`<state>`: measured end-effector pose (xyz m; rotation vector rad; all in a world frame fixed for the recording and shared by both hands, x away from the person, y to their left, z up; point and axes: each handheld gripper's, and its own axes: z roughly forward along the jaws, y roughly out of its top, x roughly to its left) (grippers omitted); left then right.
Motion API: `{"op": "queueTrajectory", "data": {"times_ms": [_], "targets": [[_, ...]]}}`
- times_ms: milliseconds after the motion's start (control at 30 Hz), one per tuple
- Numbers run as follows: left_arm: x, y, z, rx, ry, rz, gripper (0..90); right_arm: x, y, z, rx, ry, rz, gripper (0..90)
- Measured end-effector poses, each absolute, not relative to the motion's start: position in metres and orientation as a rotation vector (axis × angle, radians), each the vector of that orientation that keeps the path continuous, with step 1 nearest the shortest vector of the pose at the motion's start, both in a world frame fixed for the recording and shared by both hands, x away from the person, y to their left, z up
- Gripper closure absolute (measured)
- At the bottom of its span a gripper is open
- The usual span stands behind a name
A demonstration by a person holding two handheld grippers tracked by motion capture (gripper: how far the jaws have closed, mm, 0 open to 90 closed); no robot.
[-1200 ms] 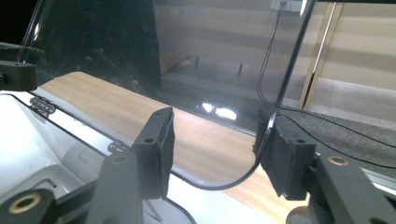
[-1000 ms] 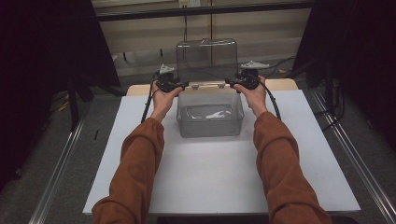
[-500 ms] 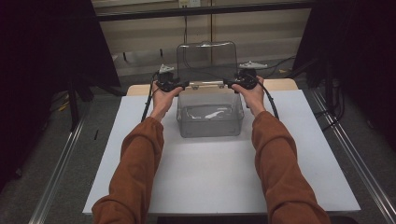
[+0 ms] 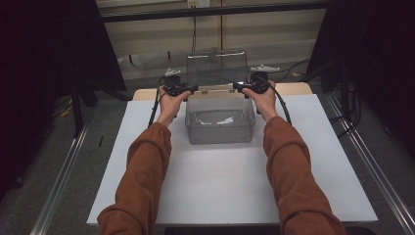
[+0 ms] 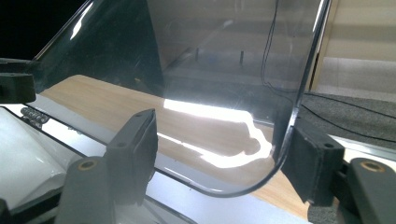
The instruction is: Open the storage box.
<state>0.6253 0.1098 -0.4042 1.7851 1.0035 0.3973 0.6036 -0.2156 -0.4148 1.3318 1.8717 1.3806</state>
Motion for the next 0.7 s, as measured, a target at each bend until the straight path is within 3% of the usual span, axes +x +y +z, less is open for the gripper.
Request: {"op": "queueTrajectory", "data": {"times_ms": [700], "targets": [[0.6269, 0.1103, -0.4071, 1.759, 1.047, 0.357, 43.8, 0.6045, -0.2141, -0.4178, 1.407, 1.846, 1.401, 30.4]]}}
